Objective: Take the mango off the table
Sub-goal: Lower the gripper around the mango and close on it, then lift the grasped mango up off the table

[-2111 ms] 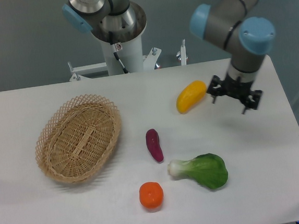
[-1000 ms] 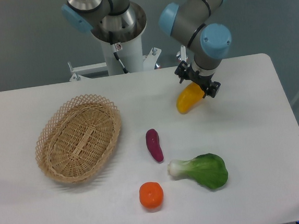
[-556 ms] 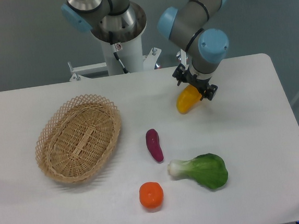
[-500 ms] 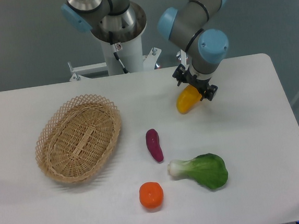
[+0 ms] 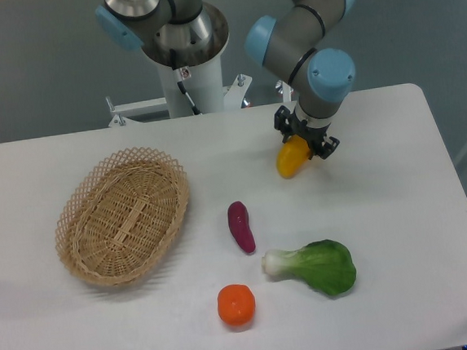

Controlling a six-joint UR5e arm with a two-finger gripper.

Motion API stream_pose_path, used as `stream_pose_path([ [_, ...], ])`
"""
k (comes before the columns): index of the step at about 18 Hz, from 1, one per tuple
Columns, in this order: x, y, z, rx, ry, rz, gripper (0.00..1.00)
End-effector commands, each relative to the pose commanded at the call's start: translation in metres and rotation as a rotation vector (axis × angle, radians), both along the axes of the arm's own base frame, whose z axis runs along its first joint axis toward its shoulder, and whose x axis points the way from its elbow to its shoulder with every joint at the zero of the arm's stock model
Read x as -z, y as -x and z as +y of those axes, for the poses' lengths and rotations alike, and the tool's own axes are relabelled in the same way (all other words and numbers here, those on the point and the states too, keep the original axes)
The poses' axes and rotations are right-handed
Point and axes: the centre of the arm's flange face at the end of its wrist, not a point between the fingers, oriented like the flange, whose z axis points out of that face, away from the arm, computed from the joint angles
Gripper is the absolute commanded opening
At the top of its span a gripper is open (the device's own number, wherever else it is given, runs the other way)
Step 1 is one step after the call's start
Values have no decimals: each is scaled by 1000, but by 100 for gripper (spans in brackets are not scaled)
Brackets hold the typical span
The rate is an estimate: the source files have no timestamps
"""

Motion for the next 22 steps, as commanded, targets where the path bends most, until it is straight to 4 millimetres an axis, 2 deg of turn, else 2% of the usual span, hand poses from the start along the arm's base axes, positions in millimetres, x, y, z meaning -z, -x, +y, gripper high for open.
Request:
stream_pose_path([
  [5, -22, 9, 7, 2, -25, 35, 28],
  [7, -42, 11, 15, 5, -66, 61, 29],
  [8, -45, 11, 18, 1, -82, 60, 29],
  [12, -61, 35, 34, -24, -107, 101, 29],
  [16, -73, 36, 47, -30, -128, 120, 29],
  [20, -94, 48, 53, -29, -149, 161, 30],
  [21, -107, 56, 59, -25, -160, 173, 32],
  [22, -105, 57, 62, -23, -156, 164, 38],
])
